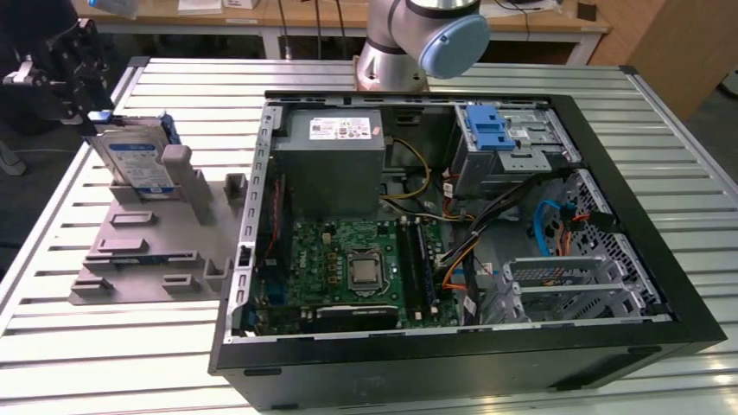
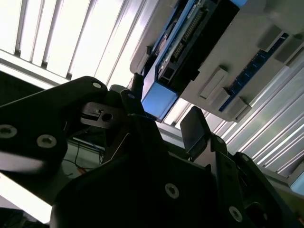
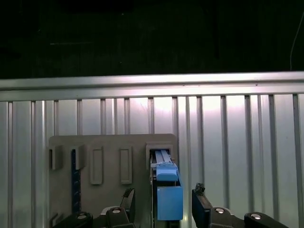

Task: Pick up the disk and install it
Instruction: 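Pick up the disk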

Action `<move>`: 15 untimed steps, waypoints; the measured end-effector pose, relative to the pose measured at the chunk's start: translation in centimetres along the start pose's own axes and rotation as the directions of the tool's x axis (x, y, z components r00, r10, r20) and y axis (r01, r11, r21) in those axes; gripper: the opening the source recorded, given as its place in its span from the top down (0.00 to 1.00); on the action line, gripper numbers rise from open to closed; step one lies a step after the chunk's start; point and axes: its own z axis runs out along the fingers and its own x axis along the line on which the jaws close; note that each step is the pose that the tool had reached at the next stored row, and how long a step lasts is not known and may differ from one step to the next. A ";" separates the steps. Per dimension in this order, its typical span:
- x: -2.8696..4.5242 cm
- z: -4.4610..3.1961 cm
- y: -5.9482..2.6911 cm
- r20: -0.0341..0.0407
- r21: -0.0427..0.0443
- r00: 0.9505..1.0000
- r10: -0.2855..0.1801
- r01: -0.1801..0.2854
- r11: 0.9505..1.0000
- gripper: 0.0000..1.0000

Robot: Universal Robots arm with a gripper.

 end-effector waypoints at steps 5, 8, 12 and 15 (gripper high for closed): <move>-0.07 0.60 -0.01 0.000 0.000 1.000 -0.012 0.012 1.000 0.41; -0.11 0.90 -0.01 0.000 0.000 1.000 -0.021 0.021 1.000 0.41; -0.23 1.20 -0.01 -0.001 0.000 1.000 -0.029 0.029 1.000 0.41; -0.32 1.49 -0.02 -0.001 0.001 0.999 -0.033 0.033 0.999 0.41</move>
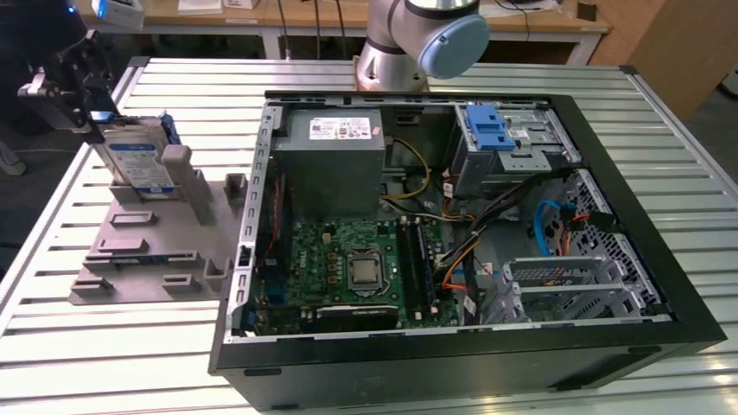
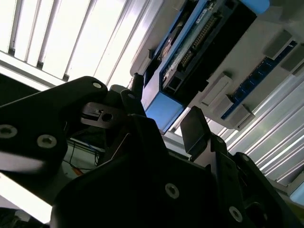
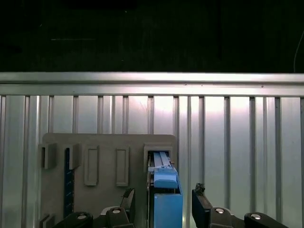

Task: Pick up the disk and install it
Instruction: 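Pick up the disk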

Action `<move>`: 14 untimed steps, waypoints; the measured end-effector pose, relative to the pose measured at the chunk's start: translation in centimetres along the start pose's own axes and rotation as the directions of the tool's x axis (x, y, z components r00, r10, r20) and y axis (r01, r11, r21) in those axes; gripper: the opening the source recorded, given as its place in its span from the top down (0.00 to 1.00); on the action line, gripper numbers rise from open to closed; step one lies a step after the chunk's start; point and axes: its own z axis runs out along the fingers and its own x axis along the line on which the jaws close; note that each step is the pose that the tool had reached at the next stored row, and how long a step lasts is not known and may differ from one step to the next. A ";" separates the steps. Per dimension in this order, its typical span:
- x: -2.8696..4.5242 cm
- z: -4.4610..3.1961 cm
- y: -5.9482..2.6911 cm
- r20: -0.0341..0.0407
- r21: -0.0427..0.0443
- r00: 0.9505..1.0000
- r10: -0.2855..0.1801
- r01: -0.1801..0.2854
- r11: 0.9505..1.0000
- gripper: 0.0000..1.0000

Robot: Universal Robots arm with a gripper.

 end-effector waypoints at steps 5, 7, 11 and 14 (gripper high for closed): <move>-0.02 0.67 0.03 0.000 0.000 1.000 -0.006 0.006 1.000 0.41; -0.02 0.95 0.05 0.000 0.000 1.000 -0.009 0.009 1.000 0.41; -0.03 1.44 0.07 0.000 0.000 1.000 -0.014 0.014 1.000 0.41; -0.03 1.68 0.07 0.000 0.000 1.000 -0.016 0.016 1.000 0.43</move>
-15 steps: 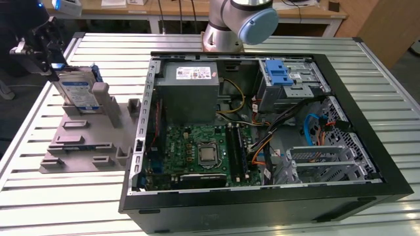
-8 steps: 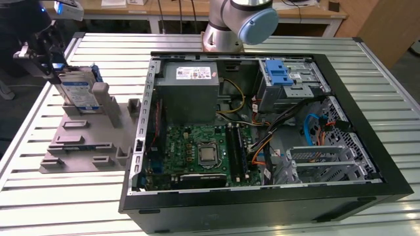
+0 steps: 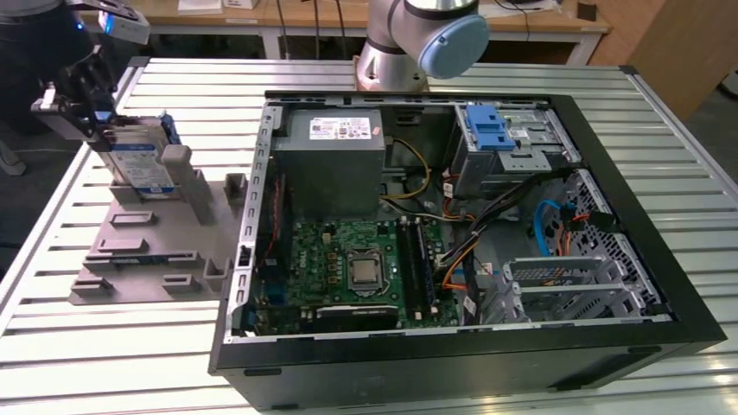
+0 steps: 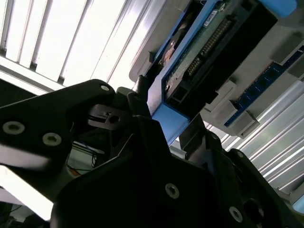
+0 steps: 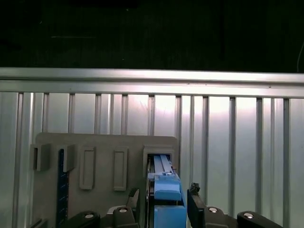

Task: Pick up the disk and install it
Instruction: 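Pick up the disk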

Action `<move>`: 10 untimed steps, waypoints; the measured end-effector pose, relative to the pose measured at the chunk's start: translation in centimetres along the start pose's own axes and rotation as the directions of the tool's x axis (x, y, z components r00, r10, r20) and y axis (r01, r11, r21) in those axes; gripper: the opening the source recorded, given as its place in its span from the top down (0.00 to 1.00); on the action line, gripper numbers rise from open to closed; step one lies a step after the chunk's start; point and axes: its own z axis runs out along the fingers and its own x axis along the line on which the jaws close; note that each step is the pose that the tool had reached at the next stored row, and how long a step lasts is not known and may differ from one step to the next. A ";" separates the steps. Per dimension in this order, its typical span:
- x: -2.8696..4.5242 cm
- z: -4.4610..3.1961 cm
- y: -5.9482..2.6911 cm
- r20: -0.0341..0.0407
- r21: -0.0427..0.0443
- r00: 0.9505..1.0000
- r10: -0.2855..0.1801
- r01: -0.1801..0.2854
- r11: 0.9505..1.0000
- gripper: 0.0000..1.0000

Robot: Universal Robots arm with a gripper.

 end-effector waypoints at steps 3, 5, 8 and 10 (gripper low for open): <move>0.00 0.00 0.00 0.000 0.000 1.000 0.000 0.000 1.000 0.61; 0.00 0.00 0.00 0.000 0.000 1.000 0.000 0.000 1.000 0.63; 0.00 0.01 0.00 0.000 0.000 1.000 0.000 0.000 1.000 0.63; 0.00 0.01 0.00 -0.001 0.000 1.000 0.000 0.000 1.000 0.63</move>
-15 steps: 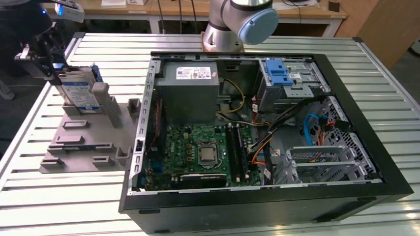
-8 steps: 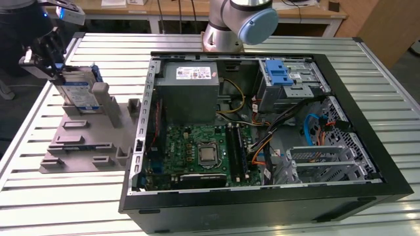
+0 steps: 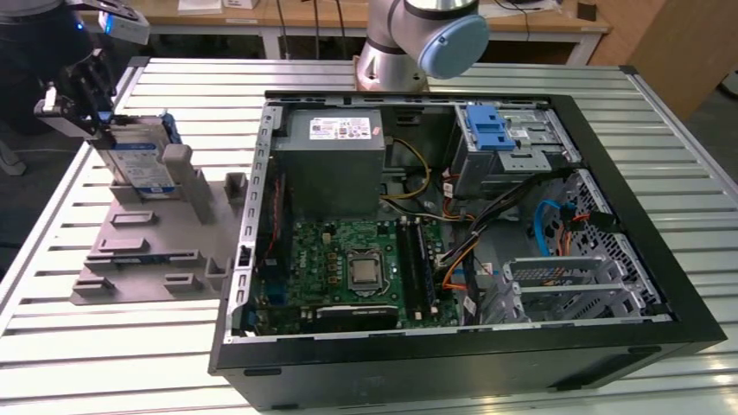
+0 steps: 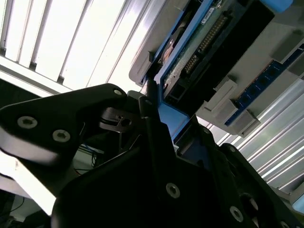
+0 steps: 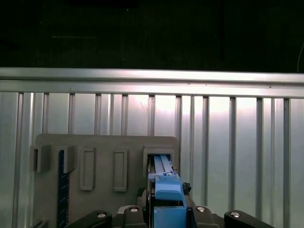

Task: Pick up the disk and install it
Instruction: 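Pick up the disk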

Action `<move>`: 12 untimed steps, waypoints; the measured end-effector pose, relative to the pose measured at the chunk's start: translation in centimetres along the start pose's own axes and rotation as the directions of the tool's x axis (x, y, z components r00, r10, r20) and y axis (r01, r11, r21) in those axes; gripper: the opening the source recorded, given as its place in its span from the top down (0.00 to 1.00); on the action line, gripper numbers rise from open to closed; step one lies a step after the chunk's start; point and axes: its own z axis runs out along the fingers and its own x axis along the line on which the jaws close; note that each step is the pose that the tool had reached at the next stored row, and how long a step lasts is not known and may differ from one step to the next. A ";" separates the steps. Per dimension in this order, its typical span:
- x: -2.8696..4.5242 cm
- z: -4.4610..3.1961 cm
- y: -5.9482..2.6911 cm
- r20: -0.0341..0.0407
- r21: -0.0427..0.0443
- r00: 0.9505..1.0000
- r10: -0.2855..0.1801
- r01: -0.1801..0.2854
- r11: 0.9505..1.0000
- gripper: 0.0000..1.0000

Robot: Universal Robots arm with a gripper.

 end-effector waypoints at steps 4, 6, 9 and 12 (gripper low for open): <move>0.00 -0.07 0.00 -0.005 0.001 1.000 0.021 -0.021 1.000 0.63; 0.00 -0.09 0.00 -0.007 0.002 0.999 0.036 -0.036 0.999 0.63; 0.00 -0.10 0.00 -0.007 0.001 0.999 0.040 -0.040 0.999 0.63; 0.00 -0.10 0.00 -0.007 0.001 0.999 0.040 -0.040 0.999 0.63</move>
